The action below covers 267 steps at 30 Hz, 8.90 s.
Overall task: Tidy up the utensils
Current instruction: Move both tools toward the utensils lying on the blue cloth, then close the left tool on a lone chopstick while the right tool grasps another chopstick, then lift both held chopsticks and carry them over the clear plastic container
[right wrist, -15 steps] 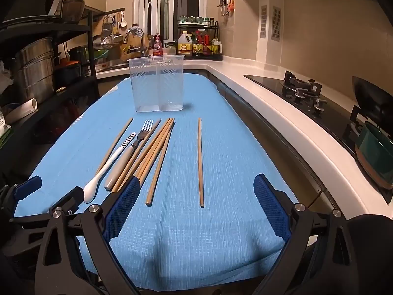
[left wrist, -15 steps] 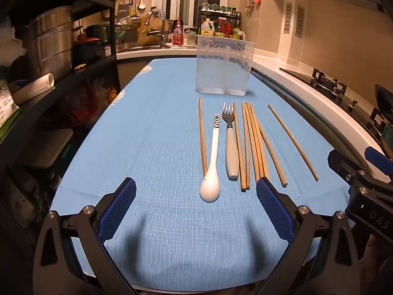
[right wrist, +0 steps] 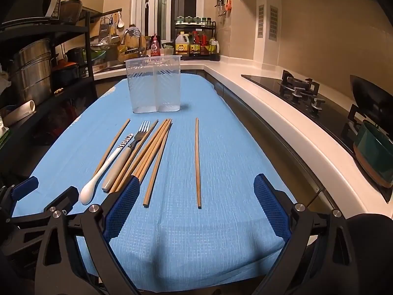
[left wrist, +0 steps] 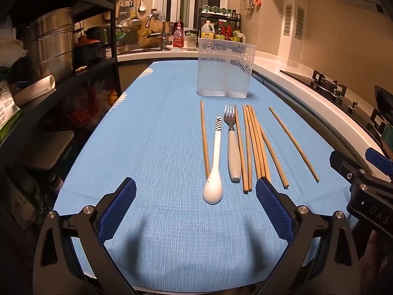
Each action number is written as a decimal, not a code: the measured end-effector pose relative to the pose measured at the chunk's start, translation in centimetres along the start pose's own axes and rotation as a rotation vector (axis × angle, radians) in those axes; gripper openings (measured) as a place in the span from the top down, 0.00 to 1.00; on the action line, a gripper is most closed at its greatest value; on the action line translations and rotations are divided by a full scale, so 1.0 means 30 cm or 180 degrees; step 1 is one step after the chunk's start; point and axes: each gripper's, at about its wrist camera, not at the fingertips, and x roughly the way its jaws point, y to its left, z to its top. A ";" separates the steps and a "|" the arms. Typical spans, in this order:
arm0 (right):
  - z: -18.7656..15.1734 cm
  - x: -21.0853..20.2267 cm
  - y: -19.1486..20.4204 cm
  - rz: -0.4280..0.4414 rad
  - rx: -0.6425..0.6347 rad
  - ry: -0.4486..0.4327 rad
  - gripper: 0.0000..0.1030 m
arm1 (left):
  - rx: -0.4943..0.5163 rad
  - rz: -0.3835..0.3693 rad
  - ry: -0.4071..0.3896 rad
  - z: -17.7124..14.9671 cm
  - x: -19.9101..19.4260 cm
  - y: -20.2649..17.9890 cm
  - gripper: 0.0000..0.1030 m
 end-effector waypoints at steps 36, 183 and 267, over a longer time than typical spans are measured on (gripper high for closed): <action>-0.002 -0.014 0.005 0.0012 -0.0020 -0.0003 0.11 | 0.0026 -0.0138 -0.0054 0.018 -0.015 0.007 0.21; 0.035 0.056 0.066 0.0086 -0.0053 0.0011 0.95 | -0.0043 0.0143 -0.0482 0.082 -0.029 0.031 0.95; 1.365 0.239 0.127 0.0723 -0.0151 -0.0074 0.96 | 0.0099 -0.0508 -0.0477 1.351 0.129 -0.063 0.95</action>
